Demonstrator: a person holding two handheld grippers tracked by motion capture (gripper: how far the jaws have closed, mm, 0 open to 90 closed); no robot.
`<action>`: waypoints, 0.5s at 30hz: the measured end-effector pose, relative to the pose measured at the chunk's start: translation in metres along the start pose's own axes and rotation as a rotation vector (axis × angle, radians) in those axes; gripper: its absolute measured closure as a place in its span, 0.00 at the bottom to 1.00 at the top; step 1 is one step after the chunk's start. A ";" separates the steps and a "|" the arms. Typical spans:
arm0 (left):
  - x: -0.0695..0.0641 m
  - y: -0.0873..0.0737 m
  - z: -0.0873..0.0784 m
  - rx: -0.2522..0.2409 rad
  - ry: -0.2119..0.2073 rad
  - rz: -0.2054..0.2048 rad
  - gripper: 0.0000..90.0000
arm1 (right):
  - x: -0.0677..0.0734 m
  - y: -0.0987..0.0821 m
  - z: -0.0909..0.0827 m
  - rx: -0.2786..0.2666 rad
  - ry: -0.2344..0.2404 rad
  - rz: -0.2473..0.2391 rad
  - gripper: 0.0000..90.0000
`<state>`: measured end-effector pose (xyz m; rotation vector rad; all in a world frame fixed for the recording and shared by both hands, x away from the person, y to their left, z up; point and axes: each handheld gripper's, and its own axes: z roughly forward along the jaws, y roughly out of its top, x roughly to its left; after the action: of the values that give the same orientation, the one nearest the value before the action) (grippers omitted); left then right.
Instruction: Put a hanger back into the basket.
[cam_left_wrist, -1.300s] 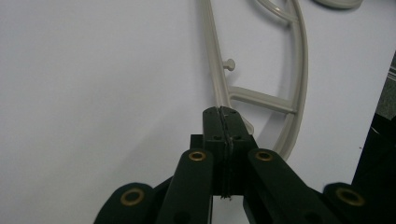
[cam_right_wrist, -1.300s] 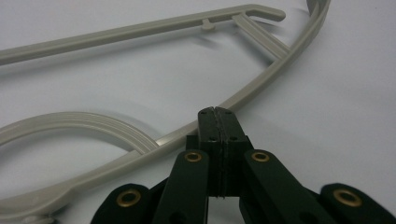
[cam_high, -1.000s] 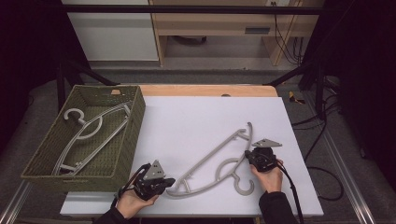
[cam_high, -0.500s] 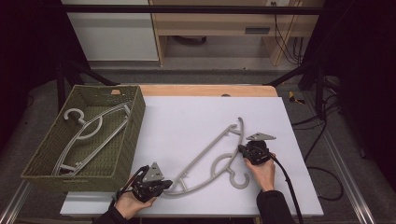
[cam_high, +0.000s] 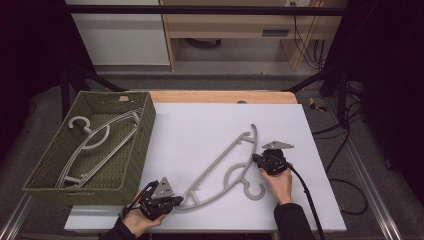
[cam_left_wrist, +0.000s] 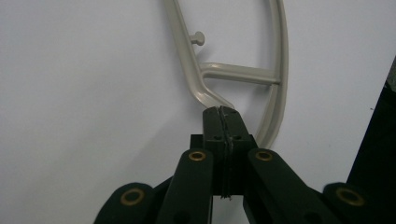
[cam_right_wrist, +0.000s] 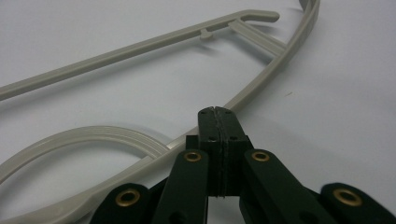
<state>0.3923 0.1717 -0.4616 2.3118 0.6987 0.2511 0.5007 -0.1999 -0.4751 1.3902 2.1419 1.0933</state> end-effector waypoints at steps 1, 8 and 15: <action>-0.001 0.000 0.001 0.002 -0.002 0.005 1.00 | 0.001 0.001 -0.003 -0.008 0.005 -0.003 1.00; -0.014 0.004 0.006 -0.007 -0.023 0.026 1.00 | 0.018 -0.001 -0.028 -0.034 0.056 -0.065 1.00; -0.015 0.005 0.004 -0.015 -0.011 0.029 1.00 | 0.038 -0.010 -0.040 -0.024 0.135 -0.084 1.00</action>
<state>0.3831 0.1581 -0.4606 2.3081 0.6561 0.2555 0.4510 -0.1851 -0.4534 1.2358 2.2513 1.2071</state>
